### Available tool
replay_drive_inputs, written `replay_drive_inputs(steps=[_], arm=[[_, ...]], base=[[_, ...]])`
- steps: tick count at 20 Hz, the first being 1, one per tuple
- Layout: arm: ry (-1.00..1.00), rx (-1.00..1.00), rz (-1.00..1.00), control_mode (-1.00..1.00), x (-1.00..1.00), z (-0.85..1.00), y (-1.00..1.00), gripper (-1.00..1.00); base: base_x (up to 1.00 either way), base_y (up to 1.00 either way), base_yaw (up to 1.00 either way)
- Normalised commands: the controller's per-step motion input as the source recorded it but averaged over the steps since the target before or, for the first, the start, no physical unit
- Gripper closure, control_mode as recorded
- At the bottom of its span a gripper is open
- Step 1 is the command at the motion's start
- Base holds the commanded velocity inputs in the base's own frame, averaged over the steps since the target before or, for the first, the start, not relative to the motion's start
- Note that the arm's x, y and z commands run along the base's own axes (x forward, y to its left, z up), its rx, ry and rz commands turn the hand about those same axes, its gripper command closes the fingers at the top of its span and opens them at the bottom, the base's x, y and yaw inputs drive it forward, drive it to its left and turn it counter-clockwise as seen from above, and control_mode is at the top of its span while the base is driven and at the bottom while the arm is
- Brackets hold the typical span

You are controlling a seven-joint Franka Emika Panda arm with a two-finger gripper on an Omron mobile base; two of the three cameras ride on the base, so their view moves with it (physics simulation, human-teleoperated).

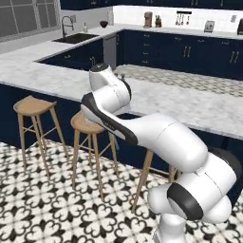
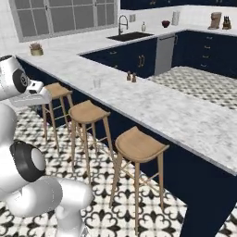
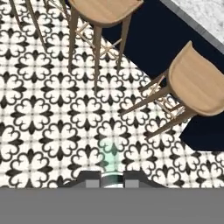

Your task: Take a straw from the drawer in front and place it inside the glass cup on the dining counter.

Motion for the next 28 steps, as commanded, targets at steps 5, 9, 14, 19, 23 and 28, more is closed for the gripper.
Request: replay_drive_inputs(steps=[5,9,14,19,23,28], arm=[[0.0,0.0,0.0,1.0,0.0,0.0,0.0,1.0],[0.0,0.0,0.0,1.0,0.0,0.0,0.0,1.0],[0.0,0.0,0.0,1.0,0.0,0.0,0.0,1.0],[0.0,0.0,0.0,1.0,0.0,0.0,0.0,1.0],[0.0,0.0,0.0,1.0,0.0,0.0,0.0,1.0],[0.0,0.0,0.0,1.0,0.0,0.0,0.0,1.0]], base=[[0.48,0.93,-0.51],[0.44,0.91,-0.51],[0.39,0.94,-0.5],[0.38,0.97,-0.47],[0.44,0.95,-0.44],[0.63,0.69,-0.41]])
